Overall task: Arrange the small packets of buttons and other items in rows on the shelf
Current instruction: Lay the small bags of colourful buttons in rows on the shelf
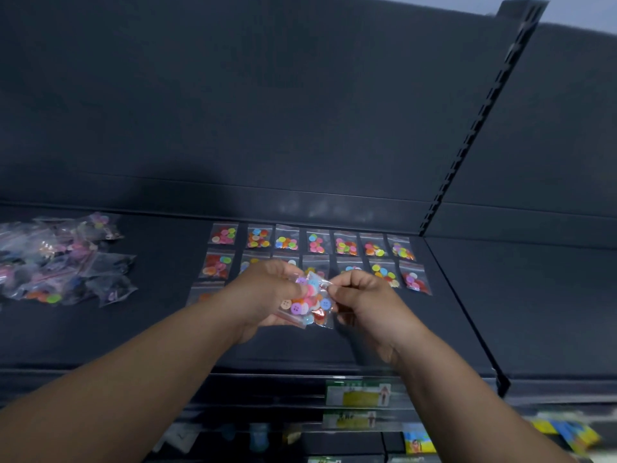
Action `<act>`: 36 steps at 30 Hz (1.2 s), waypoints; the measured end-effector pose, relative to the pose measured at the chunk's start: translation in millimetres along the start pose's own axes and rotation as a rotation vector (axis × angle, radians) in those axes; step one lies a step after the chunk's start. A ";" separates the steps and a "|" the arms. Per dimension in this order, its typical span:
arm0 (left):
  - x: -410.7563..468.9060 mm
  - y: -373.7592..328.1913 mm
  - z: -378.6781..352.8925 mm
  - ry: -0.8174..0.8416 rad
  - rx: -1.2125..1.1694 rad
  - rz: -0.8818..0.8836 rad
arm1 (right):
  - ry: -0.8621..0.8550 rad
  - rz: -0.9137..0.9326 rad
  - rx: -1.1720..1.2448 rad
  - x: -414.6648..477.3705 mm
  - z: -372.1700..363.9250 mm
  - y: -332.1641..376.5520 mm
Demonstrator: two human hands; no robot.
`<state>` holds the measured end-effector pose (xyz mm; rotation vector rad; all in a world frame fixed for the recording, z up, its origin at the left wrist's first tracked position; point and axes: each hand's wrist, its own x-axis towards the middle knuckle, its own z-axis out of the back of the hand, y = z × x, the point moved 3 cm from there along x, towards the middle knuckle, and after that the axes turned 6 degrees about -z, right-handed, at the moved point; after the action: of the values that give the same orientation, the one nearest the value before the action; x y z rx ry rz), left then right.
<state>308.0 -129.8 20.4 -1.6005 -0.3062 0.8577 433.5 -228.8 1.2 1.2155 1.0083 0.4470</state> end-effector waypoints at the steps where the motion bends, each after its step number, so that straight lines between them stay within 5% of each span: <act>1: 0.3 -0.1 -2.7 0.017 0.026 0.001 | -0.011 0.004 -0.001 -0.3 3.3 1.0; 12: 9.7 0.6 -28.7 0.101 0.112 -0.015 | -0.093 0.067 0.106 1.6 31.6 2.6; 19: 13.0 0.2 -20.8 0.013 0.092 0.001 | -0.118 0.066 0.072 7.2 55.3 0.1; 28: 14.0 1.5 -16.4 0.008 0.097 0.004 | -0.160 0.123 -0.248 13.3 58.5 -17.2; 32: 14.0 2.0 -15.7 -0.005 0.095 0.005 | -0.366 0.313 -0.734 12.7 65.2 -23.3; 36: 13.2 0.7 -17.1 -0.042 0.100 0.018 | -0.358 0.406 -0.923 11.9 56.7 -39.0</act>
<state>328.4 -134.3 14.9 -1.4959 -0.2743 0.9074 478.3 -264.4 -38.7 0.6027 0.1631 0.8562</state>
